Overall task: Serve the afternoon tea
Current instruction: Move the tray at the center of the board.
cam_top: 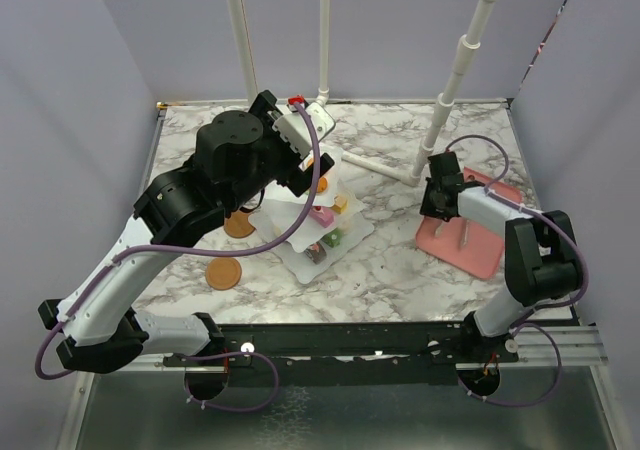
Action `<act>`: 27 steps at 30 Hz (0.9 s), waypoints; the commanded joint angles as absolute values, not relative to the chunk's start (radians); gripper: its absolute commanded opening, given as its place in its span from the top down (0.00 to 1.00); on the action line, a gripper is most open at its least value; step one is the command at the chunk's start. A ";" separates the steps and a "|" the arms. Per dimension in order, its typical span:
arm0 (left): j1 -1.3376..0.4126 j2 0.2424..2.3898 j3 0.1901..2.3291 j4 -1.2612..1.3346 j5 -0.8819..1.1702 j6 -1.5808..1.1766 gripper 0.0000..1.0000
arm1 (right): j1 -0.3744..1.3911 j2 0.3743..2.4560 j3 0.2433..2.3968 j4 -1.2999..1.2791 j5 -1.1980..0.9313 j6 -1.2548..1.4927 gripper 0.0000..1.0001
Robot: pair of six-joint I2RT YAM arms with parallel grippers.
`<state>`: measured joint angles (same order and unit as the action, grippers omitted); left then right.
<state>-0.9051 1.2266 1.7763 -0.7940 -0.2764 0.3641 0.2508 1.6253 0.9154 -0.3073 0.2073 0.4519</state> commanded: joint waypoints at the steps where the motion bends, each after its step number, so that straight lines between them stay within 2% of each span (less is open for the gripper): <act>1: -0.901 1.217 1.797 -0.783 -0.253 0.367 0.01 | 0.166 1.621 0.916 -0.357 0.084 0.256 0.99; 10: -0.902 1.215 1.790 -0.783 -0.241 0.361 0.01 | 0.149 1.788 1.057 -0.359 0.075 0.018 1.00; 15: -0.901 1.211 1.782 -0.782 -0.235 0.358 0.01 | 0.149 1.811 1.078 -0.336 0.083 -0.092 0.99; 21: -0.901 1.206 1.770 -0.783 -0.227 0.353 0.01 | 0.149 1.744 0.997 -0.281 0.100 -0.152 0.99; 24: -0.901 1.207 1.762 -0.782 -0.219 0.342 0.01 | 0.149 1.658 0.954 -0.276 0.106 -0.091 0.90; 27: -0.902 1.207 1.753 -0.784 -0.214 0.325 0.01 | 0.149 1.522 0.895 -0.247 0.113 -0.015 0.74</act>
